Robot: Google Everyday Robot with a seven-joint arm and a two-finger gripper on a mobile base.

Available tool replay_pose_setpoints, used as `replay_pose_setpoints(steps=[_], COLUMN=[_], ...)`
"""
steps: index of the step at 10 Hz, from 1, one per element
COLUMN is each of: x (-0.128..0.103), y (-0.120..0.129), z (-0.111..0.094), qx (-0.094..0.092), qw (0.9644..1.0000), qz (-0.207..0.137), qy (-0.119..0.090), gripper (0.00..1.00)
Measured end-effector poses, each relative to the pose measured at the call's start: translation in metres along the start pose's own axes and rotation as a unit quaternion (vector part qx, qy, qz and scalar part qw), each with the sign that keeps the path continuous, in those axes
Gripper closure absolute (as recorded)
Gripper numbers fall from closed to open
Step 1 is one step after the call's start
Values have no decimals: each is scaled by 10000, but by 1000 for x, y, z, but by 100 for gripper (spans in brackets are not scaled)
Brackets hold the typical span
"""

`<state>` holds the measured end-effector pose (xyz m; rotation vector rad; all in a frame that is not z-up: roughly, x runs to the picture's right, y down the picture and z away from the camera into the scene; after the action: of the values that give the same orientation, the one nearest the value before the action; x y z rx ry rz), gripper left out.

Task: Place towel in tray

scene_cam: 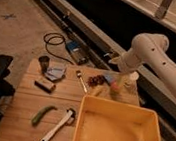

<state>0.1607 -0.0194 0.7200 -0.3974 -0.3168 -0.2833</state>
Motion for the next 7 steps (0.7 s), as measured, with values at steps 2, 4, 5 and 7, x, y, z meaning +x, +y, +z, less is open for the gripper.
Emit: replay_pose_setpoints(steps=[2,4,5,7], x=[-2,0,-1,-15], y=[-1,0,-5,-23], z=[0,0,-2,-4], qx=[1,2,99,250], qw=[10000,10000,9999,9995], qz=[-12,3,-20,-183], qy=[-8,25,42,-5], gripper=[20,20,20,20])
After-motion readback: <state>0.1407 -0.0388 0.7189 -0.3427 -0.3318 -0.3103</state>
